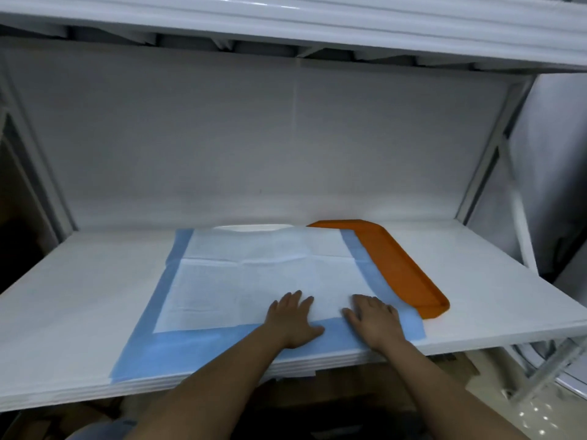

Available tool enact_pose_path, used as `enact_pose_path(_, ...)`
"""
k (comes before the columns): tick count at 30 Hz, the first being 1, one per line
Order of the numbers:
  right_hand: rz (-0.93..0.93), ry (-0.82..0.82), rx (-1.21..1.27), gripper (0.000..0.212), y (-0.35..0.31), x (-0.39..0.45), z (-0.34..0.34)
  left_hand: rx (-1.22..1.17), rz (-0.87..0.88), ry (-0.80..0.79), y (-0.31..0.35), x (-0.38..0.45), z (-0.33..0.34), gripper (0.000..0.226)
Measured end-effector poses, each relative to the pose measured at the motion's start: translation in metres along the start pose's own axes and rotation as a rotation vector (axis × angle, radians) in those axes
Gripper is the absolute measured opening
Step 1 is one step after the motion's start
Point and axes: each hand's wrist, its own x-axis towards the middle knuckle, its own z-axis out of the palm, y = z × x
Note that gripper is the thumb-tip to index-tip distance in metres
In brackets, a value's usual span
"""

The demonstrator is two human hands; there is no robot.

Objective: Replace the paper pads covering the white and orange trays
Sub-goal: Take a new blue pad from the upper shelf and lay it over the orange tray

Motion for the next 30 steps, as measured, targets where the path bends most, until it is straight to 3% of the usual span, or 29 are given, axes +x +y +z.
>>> enact_pose_path(11,0.372,-0.049,0.144,0.053,0.080,0.032,-0.036,0.191,0.142,0.001,0.097,0.038,0.024,0.102)
enact_pose_path(22,0.383,-0.317,0.686,0.062,0.097,0.069,-0.047,0.316,0.148,0.029,0.119,0.054,0.039,0.097)
enact_pose_path(27,0.443,-0.401,0.778,0.067,0.113,0.090,-0.040,0.373,0.148,0.061,0.128,0.053,0.037,0.093)
enact_pose_path(30,0.409,-0.382,0.824,0.053,0.097,0.081,-0.054,0.275,0.103,0.116,0.136,0.048,0.035,0.080)
